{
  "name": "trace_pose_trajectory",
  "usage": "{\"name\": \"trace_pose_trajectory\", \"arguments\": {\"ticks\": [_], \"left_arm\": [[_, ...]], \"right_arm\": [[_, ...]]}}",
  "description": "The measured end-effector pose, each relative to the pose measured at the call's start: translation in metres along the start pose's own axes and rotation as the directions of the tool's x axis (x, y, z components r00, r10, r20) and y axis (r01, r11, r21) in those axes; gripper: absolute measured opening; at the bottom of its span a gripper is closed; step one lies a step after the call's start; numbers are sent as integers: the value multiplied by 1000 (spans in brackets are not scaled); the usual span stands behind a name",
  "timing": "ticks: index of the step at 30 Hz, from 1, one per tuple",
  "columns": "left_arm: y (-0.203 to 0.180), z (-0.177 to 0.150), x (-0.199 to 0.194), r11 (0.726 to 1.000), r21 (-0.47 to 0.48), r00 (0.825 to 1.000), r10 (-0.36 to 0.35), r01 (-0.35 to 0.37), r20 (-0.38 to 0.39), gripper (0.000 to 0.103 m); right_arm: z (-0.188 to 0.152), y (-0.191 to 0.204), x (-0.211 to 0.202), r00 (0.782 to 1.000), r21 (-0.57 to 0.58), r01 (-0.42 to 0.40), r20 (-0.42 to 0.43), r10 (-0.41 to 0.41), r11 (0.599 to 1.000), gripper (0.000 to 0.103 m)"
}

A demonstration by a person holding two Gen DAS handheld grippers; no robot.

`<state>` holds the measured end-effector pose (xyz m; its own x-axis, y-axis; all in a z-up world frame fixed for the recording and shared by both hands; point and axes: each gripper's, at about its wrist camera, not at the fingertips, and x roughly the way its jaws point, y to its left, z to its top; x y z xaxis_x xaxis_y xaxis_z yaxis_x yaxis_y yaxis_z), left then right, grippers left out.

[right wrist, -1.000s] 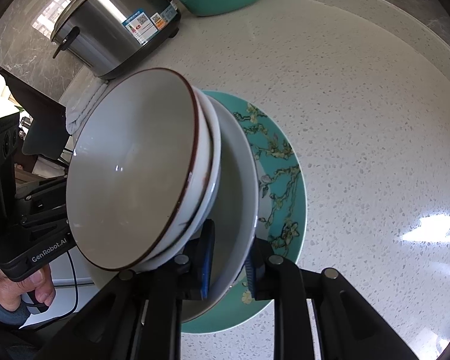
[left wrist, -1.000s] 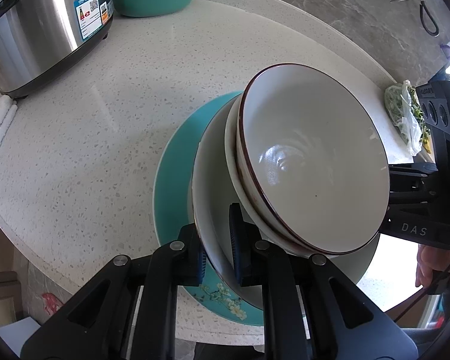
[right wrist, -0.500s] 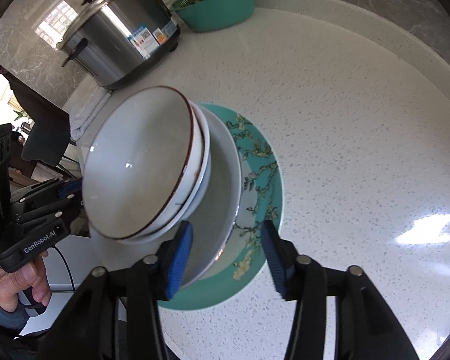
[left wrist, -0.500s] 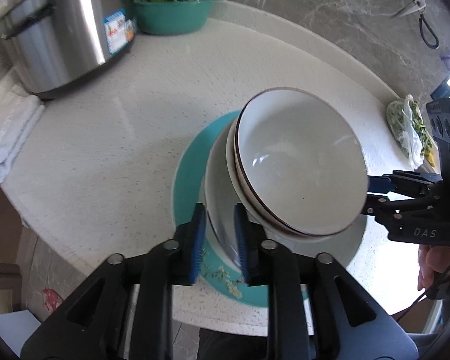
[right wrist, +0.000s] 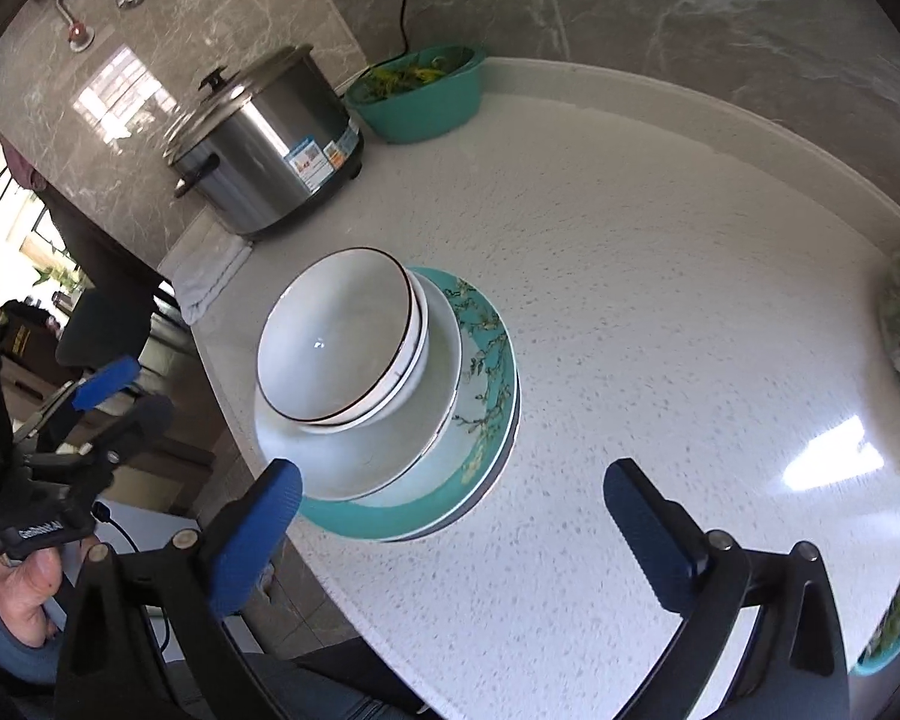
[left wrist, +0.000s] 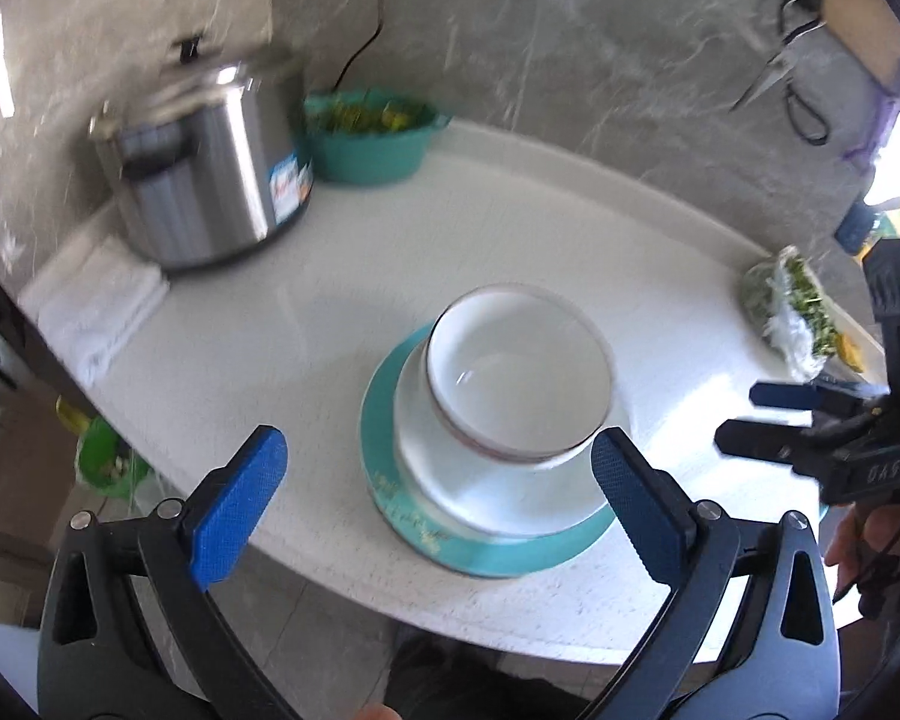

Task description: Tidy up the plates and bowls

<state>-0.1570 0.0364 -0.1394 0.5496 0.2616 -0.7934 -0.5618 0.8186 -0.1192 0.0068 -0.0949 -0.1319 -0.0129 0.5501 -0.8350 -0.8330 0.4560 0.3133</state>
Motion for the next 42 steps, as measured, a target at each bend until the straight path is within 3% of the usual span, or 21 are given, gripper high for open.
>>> {"name": "trace_pose_trajectory", "arguments": {"ticks": [7,11,14,20,26,29,34,37,42], "left_arm": [[-3,26,-14,1000,-2,1000,-19,19,3,103],[0,43,-9,997,66,999,-50,49,15,103],[5,49,3,988,149,999,-25,29,-33,103],[33,61,25,969,158,975,-167,190,-145,103],[36,68,35,938,315,983,-98,144,-158,103],[32,70,35,919,339,973,-147,201,-181,103],[17,68,33,893,389,967,-159,227,-199,103],[12,72,33,888,401,967,-152,224,-203,103],[4,76,32,896,389,967,-133,212,-219,103]], "right_arm": [[-10,13,-22,990,95,111,75,-118,989,103],[-14,27,-30,978,163,150,120,-170,975,103],[-15,40,-32,967,237,173,145,-211,956,103],[-18,72,-34,929,359,252,169,-328,899,103],[-25,93,-36,899,459,301,157,-409,836,103],[-26,101,-37,887,477,323,150,-438,818,103],[-27,102,-44,870,509,351,133,-475,786,103],[-27,98,-47,865,526,369,109,-490,767,103],[-25,98,-52,865,519,372,106,-490,769,103]]}}
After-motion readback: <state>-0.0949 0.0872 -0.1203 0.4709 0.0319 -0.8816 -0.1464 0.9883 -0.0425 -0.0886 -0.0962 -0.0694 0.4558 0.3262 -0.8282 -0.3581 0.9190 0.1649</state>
